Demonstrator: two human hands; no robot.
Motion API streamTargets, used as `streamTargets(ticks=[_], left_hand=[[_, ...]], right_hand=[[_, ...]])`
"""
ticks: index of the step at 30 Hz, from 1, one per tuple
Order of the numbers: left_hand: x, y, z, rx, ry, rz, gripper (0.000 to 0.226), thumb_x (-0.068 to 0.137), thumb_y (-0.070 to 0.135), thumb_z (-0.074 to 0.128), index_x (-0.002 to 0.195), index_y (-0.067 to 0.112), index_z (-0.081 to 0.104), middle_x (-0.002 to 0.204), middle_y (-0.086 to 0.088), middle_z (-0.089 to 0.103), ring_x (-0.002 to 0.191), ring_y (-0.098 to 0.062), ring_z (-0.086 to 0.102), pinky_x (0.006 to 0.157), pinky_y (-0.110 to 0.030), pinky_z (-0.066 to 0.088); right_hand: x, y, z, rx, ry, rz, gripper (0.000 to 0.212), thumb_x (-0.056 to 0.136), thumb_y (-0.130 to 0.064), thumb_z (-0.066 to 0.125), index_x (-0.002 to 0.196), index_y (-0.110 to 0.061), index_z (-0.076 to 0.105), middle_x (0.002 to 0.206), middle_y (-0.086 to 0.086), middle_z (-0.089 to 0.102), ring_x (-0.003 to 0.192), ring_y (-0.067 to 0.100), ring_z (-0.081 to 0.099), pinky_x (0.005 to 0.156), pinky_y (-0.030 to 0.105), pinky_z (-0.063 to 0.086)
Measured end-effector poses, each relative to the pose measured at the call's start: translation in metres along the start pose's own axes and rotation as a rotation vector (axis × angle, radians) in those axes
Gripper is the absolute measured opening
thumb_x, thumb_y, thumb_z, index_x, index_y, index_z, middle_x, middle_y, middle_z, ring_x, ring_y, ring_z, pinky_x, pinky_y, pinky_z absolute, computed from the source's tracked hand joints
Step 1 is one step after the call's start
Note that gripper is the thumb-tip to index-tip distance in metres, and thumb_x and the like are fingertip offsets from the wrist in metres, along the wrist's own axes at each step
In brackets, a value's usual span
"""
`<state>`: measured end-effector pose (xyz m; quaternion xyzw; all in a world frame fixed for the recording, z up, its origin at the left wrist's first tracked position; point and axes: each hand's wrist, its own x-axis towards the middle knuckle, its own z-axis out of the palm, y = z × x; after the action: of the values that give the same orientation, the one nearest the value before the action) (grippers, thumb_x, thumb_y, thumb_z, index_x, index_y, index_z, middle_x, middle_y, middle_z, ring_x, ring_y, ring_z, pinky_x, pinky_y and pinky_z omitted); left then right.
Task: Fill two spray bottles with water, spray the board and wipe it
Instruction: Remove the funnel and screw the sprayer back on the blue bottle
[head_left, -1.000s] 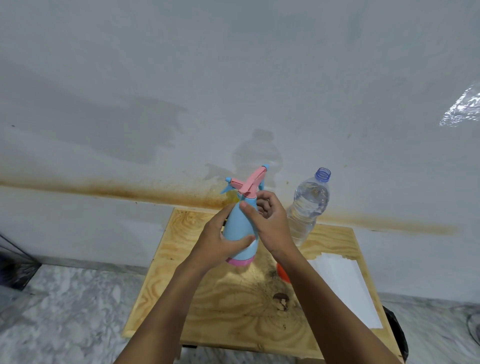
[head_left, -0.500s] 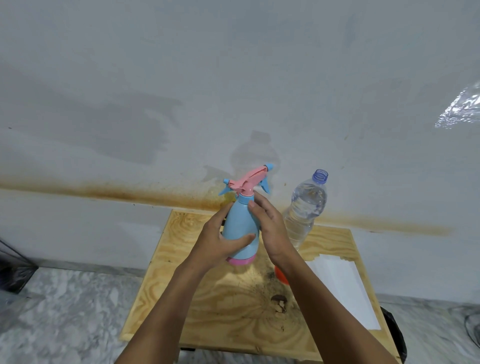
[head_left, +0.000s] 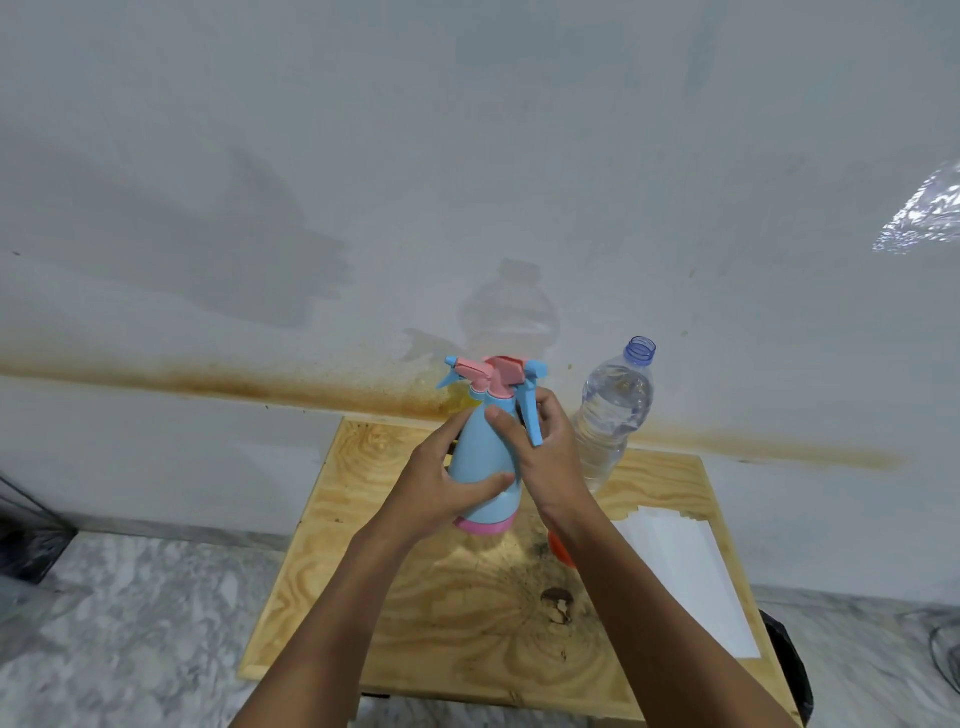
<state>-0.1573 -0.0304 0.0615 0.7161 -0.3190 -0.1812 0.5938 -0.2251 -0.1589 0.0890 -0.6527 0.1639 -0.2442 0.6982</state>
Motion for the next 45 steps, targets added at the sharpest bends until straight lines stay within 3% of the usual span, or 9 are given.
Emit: streamTargets(ticks=[6, 11, 15, 18, 23, 27, 32, 36, 45], left_hand=[[0.000, 0.000, 0.000, 0.006, -0.021, -0.002, 0.068, 0.077, 0.031, 0.085, 0.135, 0.042, 0.051, 0.120, 0.011, 0.065, 0.109, -0.012, 0.063, 0.082, -0.043, 0.061], [0.000, -0.003, 0.000, -0.004, -0.021, -0.022, 0.066, 0.074, 0.036, 0.085, 0.130, 0.050, 0.052, 0.119, 0.014, 0.066, 0.109, -0.009, 0.064, 0.082, -0.036, 0.061], [-0.002, -0.004, 0.002, -0.003, -0.025, -0.052, 0.068, 0.076, 0.031, 0.086, 0.133, 0.045, 0.051, 0.119, 0.016, 0.065, 0.106, 0.000, 0.062, 0.078, -0.027, 0.059], [-0.001, -0.004, 0.000, -0.004, -0.049, -0.049, 0.071, 0.073, 0.038, 0.084, 0.136, 0.041, 0.052, 0.120, 0.017, 0.065, 0.108, -0.004, 0.061, 0.083, -0.033, 0.060], [-0.002, -0.004, 0.000, -0.066, -0.053, -0.055, 0.071, 0.072, 0.035, 0.085, 0.135, 0.043, 0.053, 0.121, 0.015, 0.066, 0.111, -0.008, 0.063, 0.087, -0.038, 0.060], [-0.002, -0.005, 0.005, -0.124, -0.055, -0.043, 0.070, 0.078, 0.022, 0.083, 0.138, 0.038, 0.052, 0.122, 0.012, 0.066, 0.113, -0.011, 0.063, 0.085, -0.034, 0.060], [0.000, -0.006, 0.001, -0.132, -0.092, -0.045, 0.068, 0.077, 0.022, 0.083, 0.137, 0.037, 0.054, 0.121, 0.010, 0.067, 0.113, -0.012, 0.063, 0.087, -0.035, 0.059], [0.001, -0.010, -0.004, -0.133, -0.125, -0.057, 0.067, 0.079, 0.021, 0.083, 0.138, 0.036, 0.054, 0.123, 0.010, 0.067, 0.113, -0.012, 0.063, 0.088, -0.035, 0.058], [0.003, -0.017, 0.007, -0.192, -0.114, -0.048, 0.062, 0.079, 0.016, 0.079, 0.136, 0.027, 0.055, 0.118, 0.002, 0.069, 0.112, -0.018, 0.065, 0.093, -0.044, 0.057]], right_hand=[[0.006, -0.004, -0.006, 0.029, -0.149, 0.063, 0.036, 0.093, -0.032, 0.062, 0.124, -0.013, 0.062, 0.108, 0.001, 0.074, 0.096, 0.016, 0.071, 0.082, 0.034, 0.059], [0.008, 0.000, -0.004, -0.029, -0.096, 0.016, 0.018, 0.094, -0.015, 0.066, 0.111, -0.012, 0.063, 0.105, 0.008, 0.073, 0.094, 0.018, 0.070, 0.084, 0.037, 0.058], [0.008, -0.002, -0.002, -0.020, -0.121, 0.018, 0.033, 0.090, -0.017, 0.072, 0.117, -0.014, 0.055, 0.114, 0.012, 0.072, 0.104, 0.026, 0.070, 0.088, 0.043, 0.058], [0.010, -0.012, -0.011, -0.022, -0.238, 0.078, 0.030, 0.098, -0.019, 0.061, 0.127, -0.011, 0.059, 0.118, 0.009, 0.071, 0.105, 0.019, 0.069, 0.086, 0.032, 0.057], [0.011, -0.014, -0.015, -0.165, -0.223, 0.017, 0.025, 0.099, -0.028, 0.059, 0.103, -0.006, 0.070, 0.095, 0.014, 0.071, 0.085, 0.018, 0.064, 0.076, 0.035, 0.050], [0.007, -0.011, -0.008, -0.224, -0.111, -0.060, 0.015, 0.095, -0.031, 0.066, 0.085, -0.023, 0.074, 0.079, -0.004, 0.072, 0.074, 0.011, 0.066, 0.065, 0.029, 0.051], [0.009, -0.010, -0.011, -0.207, -0.147, -0.040, 0.012, 0.094, -0.027, 0.068, 0.085, -0.021, 0.073, 0.081, -0.004, 0.072, 0.077, 0.012, 0.066, 0.068, 0.030, 0.052], [0.016, -0.009, -0.023, -0.244, -0.263, 0.002, 0.020, 0.096, -0.026, 0.065, 0.108, -0.013, 0.074, 0.105, 0.007, 0.075, 0.101, 0.029, 0.069, 0.090, 0.045, 0.055], [0.010, 0.002, -0.009, -0.426, -0.087, -0.110, 0.020, 0.096, -0.033, 0.064, 0.105, -0.018, 0.074, 0.096, -0.001, 0.075, 0.090, 0.019, 0.070, 0.080, 0.046, 0.057]])
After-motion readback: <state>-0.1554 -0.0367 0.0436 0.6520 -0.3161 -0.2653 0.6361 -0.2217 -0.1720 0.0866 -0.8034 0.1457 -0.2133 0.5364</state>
